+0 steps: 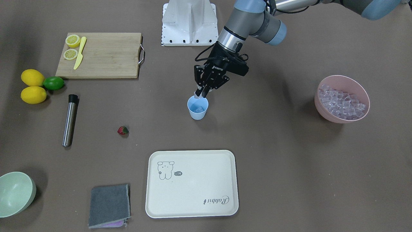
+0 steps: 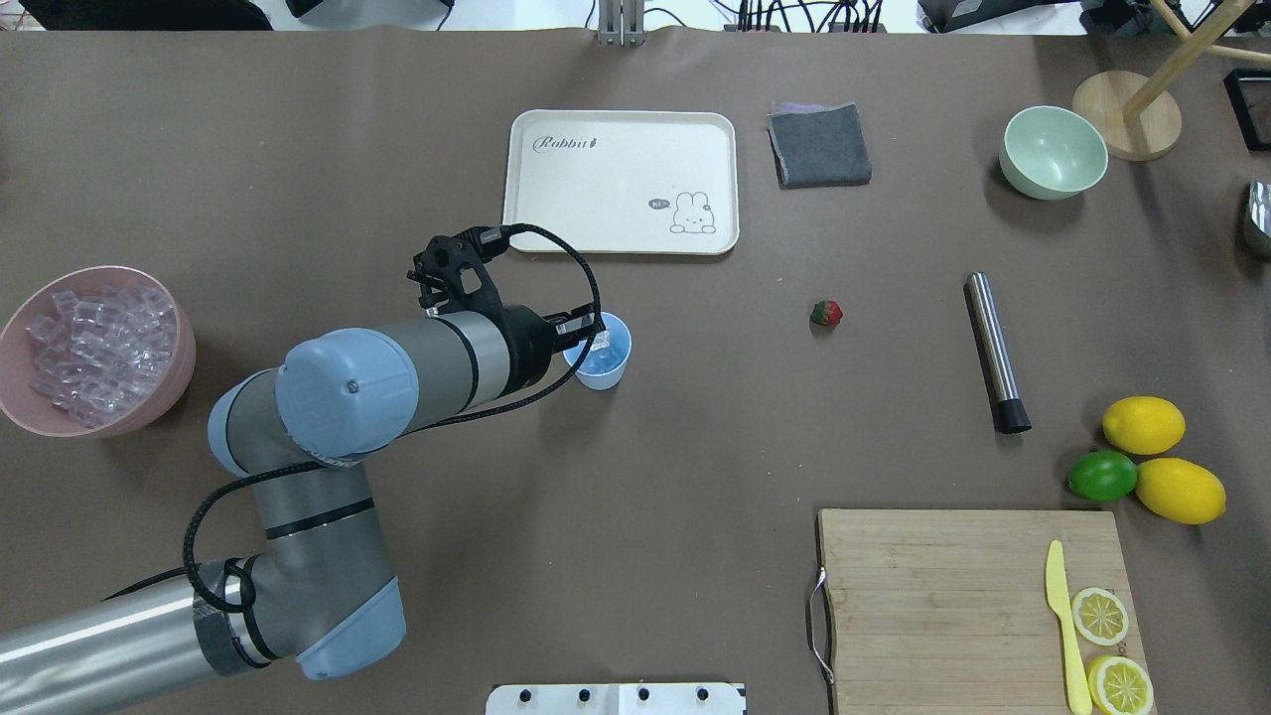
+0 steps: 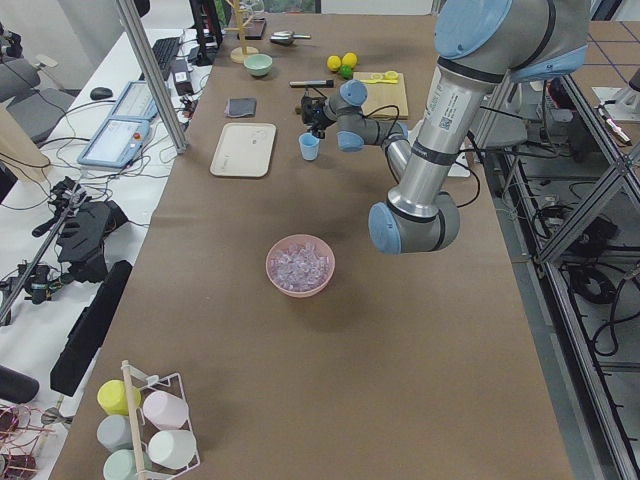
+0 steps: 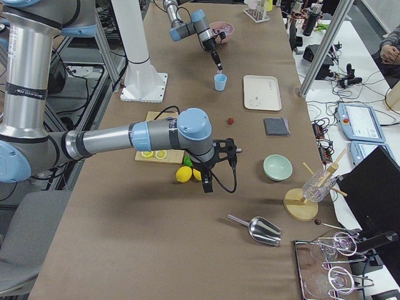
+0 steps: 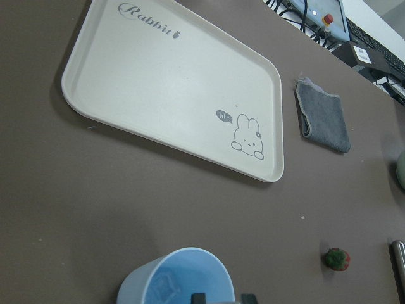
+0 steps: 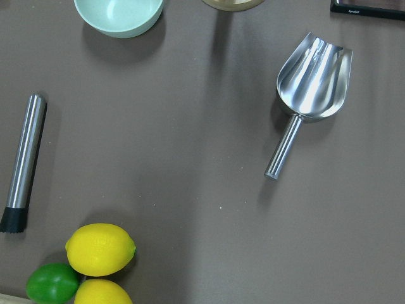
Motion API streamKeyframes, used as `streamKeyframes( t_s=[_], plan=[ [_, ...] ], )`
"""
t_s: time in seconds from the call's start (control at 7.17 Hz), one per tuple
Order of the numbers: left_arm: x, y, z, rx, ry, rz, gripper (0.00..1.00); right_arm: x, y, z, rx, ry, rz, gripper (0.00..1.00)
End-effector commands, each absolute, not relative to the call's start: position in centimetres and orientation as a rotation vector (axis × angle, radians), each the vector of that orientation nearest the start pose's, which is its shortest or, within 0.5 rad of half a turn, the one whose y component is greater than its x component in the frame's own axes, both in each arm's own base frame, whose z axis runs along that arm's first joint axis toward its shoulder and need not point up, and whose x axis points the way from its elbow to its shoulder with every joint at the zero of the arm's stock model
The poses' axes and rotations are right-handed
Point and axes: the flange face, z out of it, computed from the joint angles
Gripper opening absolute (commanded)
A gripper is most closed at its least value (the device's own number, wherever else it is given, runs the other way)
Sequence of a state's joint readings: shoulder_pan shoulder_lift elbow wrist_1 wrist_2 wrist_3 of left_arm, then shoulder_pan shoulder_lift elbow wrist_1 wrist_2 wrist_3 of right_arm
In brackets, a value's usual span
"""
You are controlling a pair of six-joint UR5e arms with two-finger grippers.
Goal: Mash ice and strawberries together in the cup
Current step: 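Open the left gripper to drop the ice cube into the cup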
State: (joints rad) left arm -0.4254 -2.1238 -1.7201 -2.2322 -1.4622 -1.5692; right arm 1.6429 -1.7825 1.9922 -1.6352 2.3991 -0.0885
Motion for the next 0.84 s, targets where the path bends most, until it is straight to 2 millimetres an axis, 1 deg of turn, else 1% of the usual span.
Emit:
streamKeyframes(
  t_s=[0.0, 0.14, 0.28, 0.42, 0.7],
  plan=[
    [52.88, -39.57, 19.33, 0.385, 1.321, -0.44, 0.0, 8.88, -39.73, 54.83, 0.203, -0.813, -0.076, 1.0],
    [52.62, -39.77, 19.31, 0.389, 1.325, -0.444, 0.24, 8.88, -39.73, 54.83, 0.203, -0.813, -0.076, 1.0],
    [52.52, -39.93, 19.45, 0.389, 1.32, -0.445, 0.72, 8.88, -39.73, 54.83, 0.203, -0.813, -0.076, 1.0],
    [52.56, -39.9, 19.48, 0.388, 1.316, -0.437, 0.97, 8.88, -39.73, 54.83, 0.203, -0.813, -0.076, 1.0],
    [52.51, -39.67, 19.46, 0.385, 1.317, -0.436, 0.97, 8.88, -39.73, 54.76, 0.205, -0.813, -0.077, 1.0]
  ],
)
